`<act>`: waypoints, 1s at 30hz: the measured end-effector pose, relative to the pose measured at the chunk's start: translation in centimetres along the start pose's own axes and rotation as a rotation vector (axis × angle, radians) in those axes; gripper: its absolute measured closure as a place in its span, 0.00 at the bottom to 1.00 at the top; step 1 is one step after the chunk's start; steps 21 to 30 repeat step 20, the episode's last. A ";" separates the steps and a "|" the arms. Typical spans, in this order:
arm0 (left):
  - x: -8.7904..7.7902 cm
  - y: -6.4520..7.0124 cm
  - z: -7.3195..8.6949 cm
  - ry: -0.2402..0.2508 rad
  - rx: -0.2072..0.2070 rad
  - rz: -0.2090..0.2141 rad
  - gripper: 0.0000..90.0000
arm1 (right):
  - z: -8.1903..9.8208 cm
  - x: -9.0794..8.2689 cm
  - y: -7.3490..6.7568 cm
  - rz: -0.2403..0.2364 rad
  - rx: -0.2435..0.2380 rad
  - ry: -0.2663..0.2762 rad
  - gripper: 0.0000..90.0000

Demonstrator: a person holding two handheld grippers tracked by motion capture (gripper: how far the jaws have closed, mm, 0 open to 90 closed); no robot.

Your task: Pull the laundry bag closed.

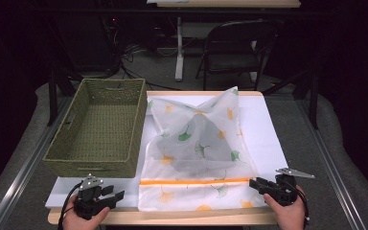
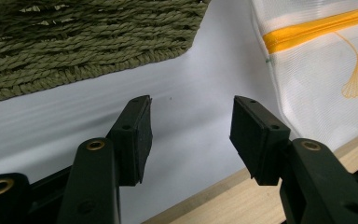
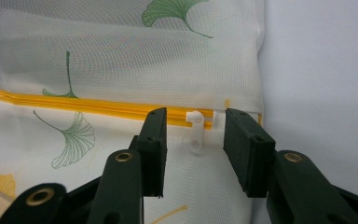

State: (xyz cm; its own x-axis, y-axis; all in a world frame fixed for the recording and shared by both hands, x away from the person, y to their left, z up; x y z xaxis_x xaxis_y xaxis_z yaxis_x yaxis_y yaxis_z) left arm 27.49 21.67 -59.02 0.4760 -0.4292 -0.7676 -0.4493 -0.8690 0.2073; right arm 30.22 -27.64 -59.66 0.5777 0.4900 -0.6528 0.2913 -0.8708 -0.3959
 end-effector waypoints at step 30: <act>0.3 0.1 -0.1 -0.010 0.008 0.006 0.54 | 0.0 0.1 0.2 -0.010 0.010 0.011 0.66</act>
Point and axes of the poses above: each handheld gripper's, and its own axes: x roughly forward along the jaws, z roughly out of its underside, y roughly to its right, the point moved 7 cm from there along x, roughly forward along the jaws, and after that the axes turned 4 degrees about -y, right-handed, at the moved point
